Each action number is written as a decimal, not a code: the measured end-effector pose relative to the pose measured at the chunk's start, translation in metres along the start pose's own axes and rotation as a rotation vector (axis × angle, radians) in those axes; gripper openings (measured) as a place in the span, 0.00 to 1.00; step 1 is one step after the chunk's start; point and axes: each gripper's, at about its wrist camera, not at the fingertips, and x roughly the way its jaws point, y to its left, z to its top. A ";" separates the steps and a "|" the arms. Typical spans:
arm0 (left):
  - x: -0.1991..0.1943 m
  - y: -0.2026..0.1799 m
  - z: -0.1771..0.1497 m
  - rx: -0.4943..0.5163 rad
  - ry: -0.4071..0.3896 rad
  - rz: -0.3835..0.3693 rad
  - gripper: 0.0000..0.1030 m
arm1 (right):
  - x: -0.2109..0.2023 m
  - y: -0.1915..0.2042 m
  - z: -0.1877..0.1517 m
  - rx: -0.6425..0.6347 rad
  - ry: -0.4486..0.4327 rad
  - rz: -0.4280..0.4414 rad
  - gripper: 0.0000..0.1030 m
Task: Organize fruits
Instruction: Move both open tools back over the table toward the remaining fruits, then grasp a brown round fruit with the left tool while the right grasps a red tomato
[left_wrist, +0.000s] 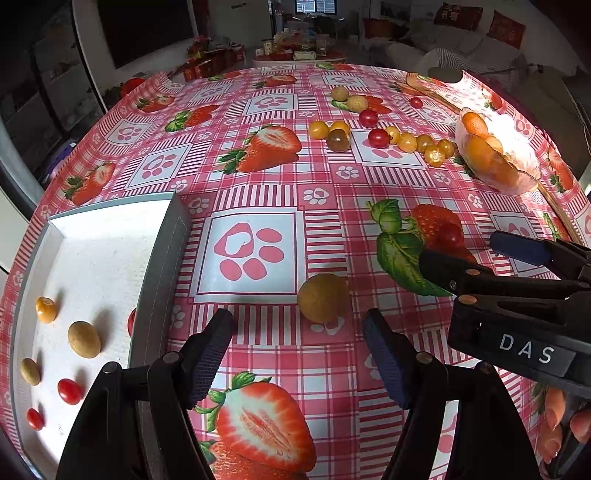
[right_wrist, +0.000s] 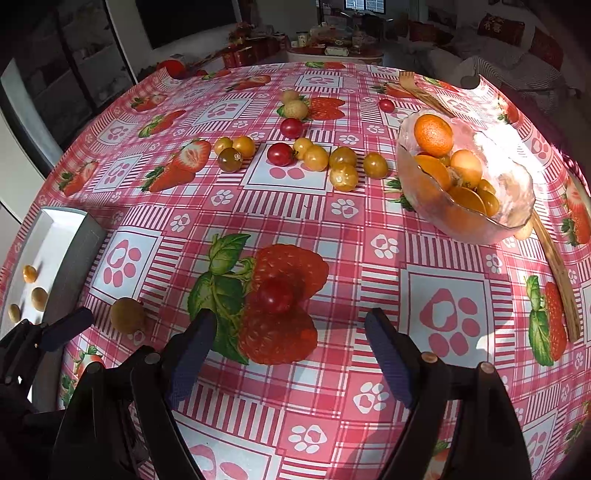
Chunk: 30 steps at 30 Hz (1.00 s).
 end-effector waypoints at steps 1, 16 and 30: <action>0.002 -0.001 0.003 0.003 0.000 0.004 0.72 | 0.001 0.001 0.001 -0.005 0.001 -0.002 0.83; 0.002 -0.019 0.012 0.043 -0.020 -0.084 0.28 | -0.001 -0.005 0.008 -0.002 0.012 0.025 0.20; -0.057 0.012 -0.038 -0.028 -0.071 -0.145 0.28 | -0.053 -0.014 -0.032 0.037 -0.038 0.137 0.20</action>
